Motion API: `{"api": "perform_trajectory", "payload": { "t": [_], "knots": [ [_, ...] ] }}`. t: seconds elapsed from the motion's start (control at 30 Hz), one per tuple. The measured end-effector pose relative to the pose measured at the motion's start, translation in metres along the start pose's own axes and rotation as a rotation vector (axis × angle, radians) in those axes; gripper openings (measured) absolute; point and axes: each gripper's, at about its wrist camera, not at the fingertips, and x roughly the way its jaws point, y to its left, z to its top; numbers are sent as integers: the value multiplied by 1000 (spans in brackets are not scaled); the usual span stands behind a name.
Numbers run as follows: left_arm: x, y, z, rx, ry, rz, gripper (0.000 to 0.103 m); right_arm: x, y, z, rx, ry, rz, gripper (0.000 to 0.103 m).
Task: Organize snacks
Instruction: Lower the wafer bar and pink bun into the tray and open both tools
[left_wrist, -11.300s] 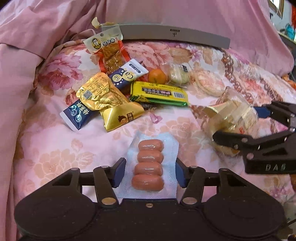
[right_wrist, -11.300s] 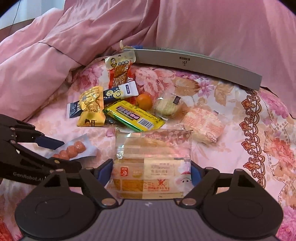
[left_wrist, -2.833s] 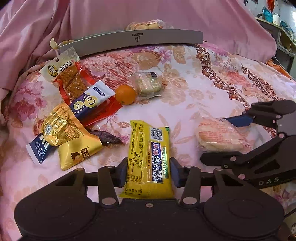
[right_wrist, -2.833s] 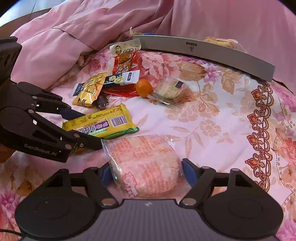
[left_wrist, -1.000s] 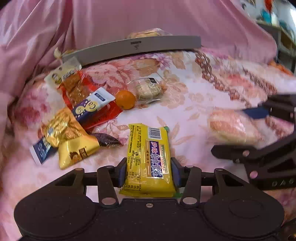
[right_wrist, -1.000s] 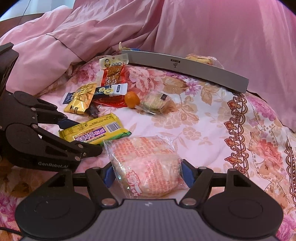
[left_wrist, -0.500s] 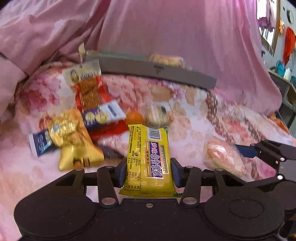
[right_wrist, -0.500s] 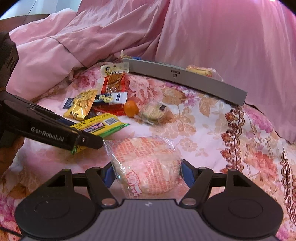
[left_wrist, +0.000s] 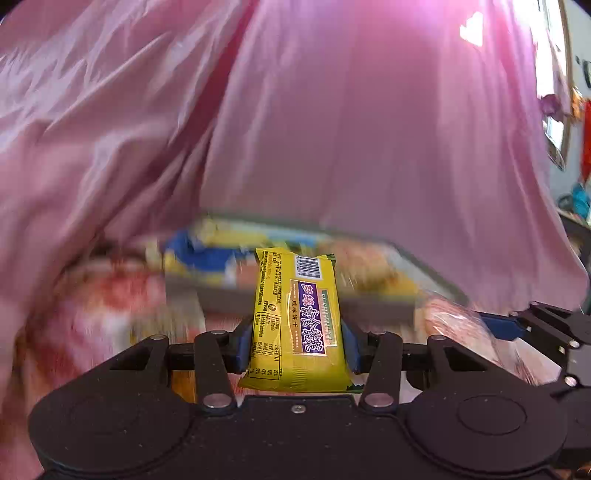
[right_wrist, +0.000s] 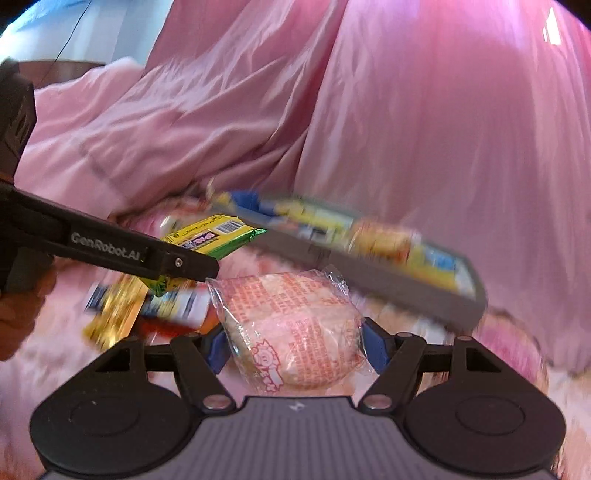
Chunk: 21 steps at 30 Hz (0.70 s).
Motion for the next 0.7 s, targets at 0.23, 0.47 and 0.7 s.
{"api": "perform_trajectory", "payload": {
  "t": [0.23, 0.47, 0.7],
  "knots": [
    [59, 24, 60, -46, -8, 70, 49, 59, -19, 58, -53, -24, -24, 75],
    [104, 45, 74, -78, 55, 118, 49, 125, -23, 82, -71, -7, -48, 75],
    [126, 52, 67, -98, 110, 129, 49, 157, -19, 70, -100, 55, -47, 75]
  ]
}}
